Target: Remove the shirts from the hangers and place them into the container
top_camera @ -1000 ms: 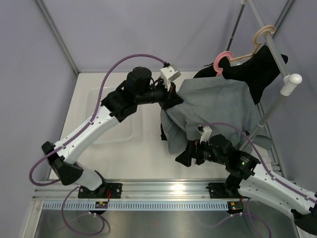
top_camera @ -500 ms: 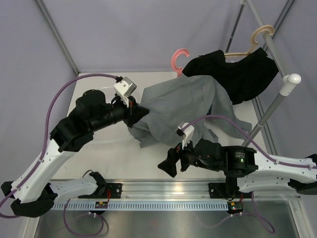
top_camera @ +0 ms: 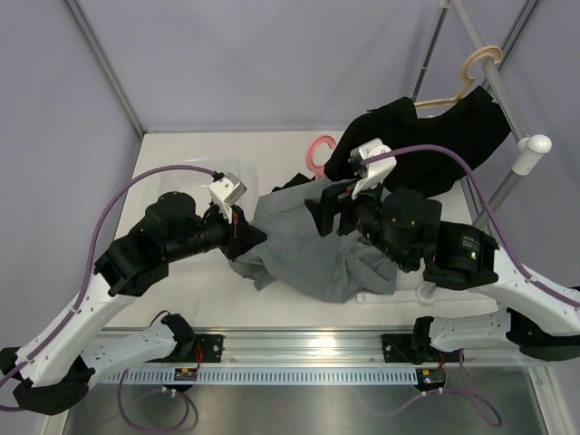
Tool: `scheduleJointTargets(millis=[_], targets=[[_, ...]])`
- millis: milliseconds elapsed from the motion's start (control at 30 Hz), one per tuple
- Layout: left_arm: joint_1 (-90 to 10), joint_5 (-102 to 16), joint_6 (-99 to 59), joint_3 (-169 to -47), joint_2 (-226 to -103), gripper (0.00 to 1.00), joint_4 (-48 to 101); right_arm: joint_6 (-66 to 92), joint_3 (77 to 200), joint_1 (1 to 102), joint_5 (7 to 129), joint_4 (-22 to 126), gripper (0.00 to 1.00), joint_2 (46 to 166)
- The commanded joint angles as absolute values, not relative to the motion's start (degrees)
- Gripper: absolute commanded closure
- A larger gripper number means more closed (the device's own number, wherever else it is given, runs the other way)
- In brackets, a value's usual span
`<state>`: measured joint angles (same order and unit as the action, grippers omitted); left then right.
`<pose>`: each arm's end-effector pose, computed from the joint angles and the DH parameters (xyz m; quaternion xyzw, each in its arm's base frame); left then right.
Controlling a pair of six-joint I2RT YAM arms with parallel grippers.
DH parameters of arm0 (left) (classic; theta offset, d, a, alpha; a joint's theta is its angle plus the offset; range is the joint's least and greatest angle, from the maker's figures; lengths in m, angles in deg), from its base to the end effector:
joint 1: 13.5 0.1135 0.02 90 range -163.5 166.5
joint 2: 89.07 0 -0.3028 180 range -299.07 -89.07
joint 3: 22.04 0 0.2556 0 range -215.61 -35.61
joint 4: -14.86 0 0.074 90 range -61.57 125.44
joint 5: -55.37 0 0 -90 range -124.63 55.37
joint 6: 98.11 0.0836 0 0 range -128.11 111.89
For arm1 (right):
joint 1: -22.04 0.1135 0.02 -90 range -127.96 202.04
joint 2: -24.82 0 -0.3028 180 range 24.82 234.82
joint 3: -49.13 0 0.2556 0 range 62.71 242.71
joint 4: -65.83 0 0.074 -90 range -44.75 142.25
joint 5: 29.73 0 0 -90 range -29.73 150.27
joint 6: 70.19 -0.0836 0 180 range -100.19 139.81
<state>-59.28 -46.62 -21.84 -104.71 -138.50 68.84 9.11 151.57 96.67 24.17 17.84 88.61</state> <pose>0.1149 -0.1429 0.4285 0.2830 0.7702 -0.3551 0.4480 0.1073 0.2044 0.5218 -0.2136 0.7211 0.2433 0.6126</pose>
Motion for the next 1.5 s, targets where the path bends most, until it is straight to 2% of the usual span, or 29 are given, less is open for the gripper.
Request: scheduleJointTargets(millis=[0,567,733,767,867,900,967,1000,1033,1133,1200,1267,1367,1467], targets=[[-59.3,-52.4,-23.8,-104.0,-134.9,1.00,62.9,14.2,156.3,90.4,26.5,15.9,0.28,89.4],[-59.3,-58.5,-24.9,-103.6,-129.6,1.00,63.2,15.9,155.3,83.9,33.4,20.2,0.32,93.1],[-59.4,-59.9,-25.1,-103.5,-128.8,1.00,62.7,16.1,154.9,83.2,33.4,20.6,0.46,93.6],[-59.3,-60.1,-25.1,-103.3,-128.7,1.00,62.7,16.1,154.9,83.1,33.4,20.8,0.53,93.6],[-59.3,-60.4,-24.8,-102.9,-128.3,1.00,62.8,16.4,155.2,83.0,33.7,21.1,0.61,93.5],[-59.3,-60.2,-24.9,-102.7,-128.3,1.00,62.8,16.4,155.4,83.0,33.9,21.0,0.73,93.7],[-59.3,-60.3,-24.9,-102.5,-128.4,1.00,62.8,16.6,156.4,82.9,33.7,20.2,0.84,94.1],[-59.3,-60.5,-24.9,-102.5,-128.4,1.00,62.9,16.6,157.2,82.8,33.4,19.9,0.95,94.4],[-59.3,-60.5,-24.9,-102.5,-128.4,1.00,62.9,16.6,157.4,82.9,33.1,19.6,1.00,94.6],[-59.4,-59.4,-24.6,-102.9,-129.1,0.84,64.5,16.9,158.1,82.7,33.2,19.3,1.00,94.3],[-59.3,-59.2,-24.7,-102.6,-129.1,0.67,65.4,17.1,158.8,82.7,32.9,18.9,1.00,94.3],[-59.3,-58.2,-25.2,-102.1,-129.0,0.55,66.9,17.7,159.5,82.8,31.6,18.0,1.00,94.2],[-59.4,-57.7,-25.4,-100.2,-128.4,0.48,68.2,18.5,160.7,82.7,31.1,17.0,1.00,93.6],[-59.4,-57.0,-25.9,-98.7,-127.7,0.47,68.9,19.3,162.1,82.8,30.0,16.0,1.00,93.4]])
